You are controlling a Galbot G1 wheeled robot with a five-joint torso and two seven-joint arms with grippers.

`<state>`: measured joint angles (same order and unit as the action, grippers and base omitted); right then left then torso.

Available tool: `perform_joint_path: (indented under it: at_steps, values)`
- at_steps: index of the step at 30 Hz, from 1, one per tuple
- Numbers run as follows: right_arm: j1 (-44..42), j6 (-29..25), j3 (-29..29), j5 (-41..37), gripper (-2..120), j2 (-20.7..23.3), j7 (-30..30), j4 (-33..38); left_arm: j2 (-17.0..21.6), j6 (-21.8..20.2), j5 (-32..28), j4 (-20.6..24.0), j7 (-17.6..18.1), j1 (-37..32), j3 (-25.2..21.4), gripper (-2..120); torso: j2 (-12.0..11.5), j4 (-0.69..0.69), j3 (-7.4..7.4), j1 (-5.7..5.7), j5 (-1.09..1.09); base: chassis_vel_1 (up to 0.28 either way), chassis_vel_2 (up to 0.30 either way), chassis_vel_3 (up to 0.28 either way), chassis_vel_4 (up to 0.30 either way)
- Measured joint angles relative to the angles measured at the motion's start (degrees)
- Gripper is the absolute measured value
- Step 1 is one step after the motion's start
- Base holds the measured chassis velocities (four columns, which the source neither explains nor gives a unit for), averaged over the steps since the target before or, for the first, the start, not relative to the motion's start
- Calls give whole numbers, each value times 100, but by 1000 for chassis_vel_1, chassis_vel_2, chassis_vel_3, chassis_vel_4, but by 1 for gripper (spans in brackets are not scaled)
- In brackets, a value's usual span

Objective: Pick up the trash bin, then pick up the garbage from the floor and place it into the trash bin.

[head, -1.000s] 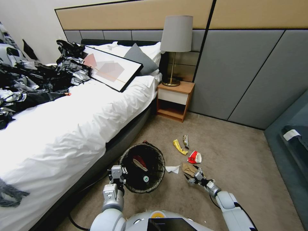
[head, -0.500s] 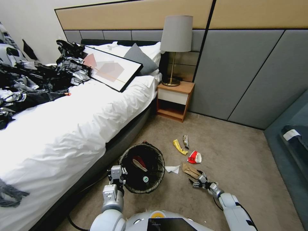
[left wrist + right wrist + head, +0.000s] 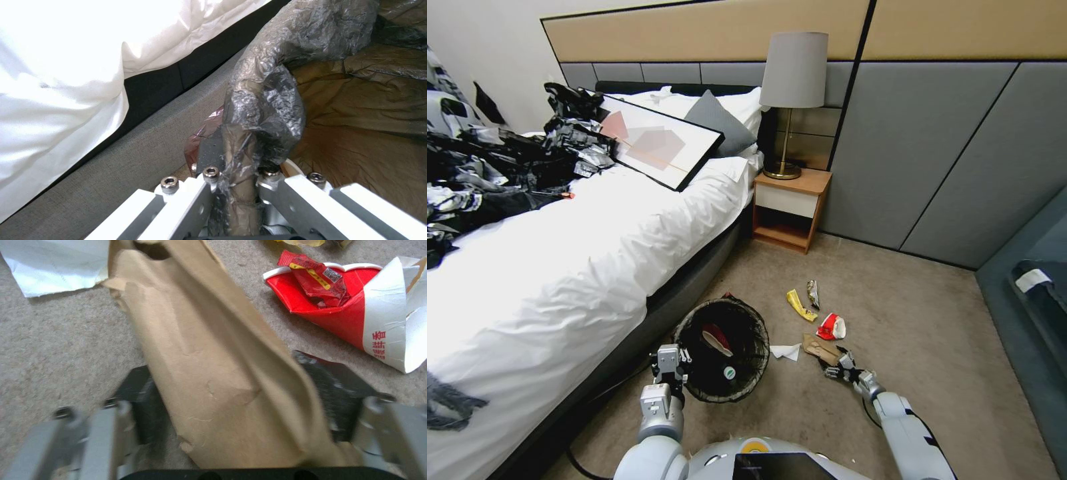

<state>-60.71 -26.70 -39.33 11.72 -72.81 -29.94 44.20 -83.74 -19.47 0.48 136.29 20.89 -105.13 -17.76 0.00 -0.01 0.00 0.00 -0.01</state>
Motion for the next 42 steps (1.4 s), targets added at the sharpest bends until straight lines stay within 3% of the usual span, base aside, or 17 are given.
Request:
perform_joint_path:
  at_steps: [10, 18, 42]
  values:
    - [-75, -44, 2, -81, 25, -7, 98, 122, 4, -2, 3, -26, 0, 16, 32, 0, 0, 0, 0, 0, 0, 0, 0, 0, 0]
    - [-80, -45, 23, -95, 5, -22, 101, 129, 5, -2, 5, -31, 0, 18, 29, 0, 0, 1, 0, 0, 1, 0, 0, 0, 0]
    - [-53, -189, -11, -379, 4, -52, 105, 129, 0, 0, 9, -48, 0, 26, 46, 0, 0, 1, 0, 0, 2, 0, 0, 0, 0]
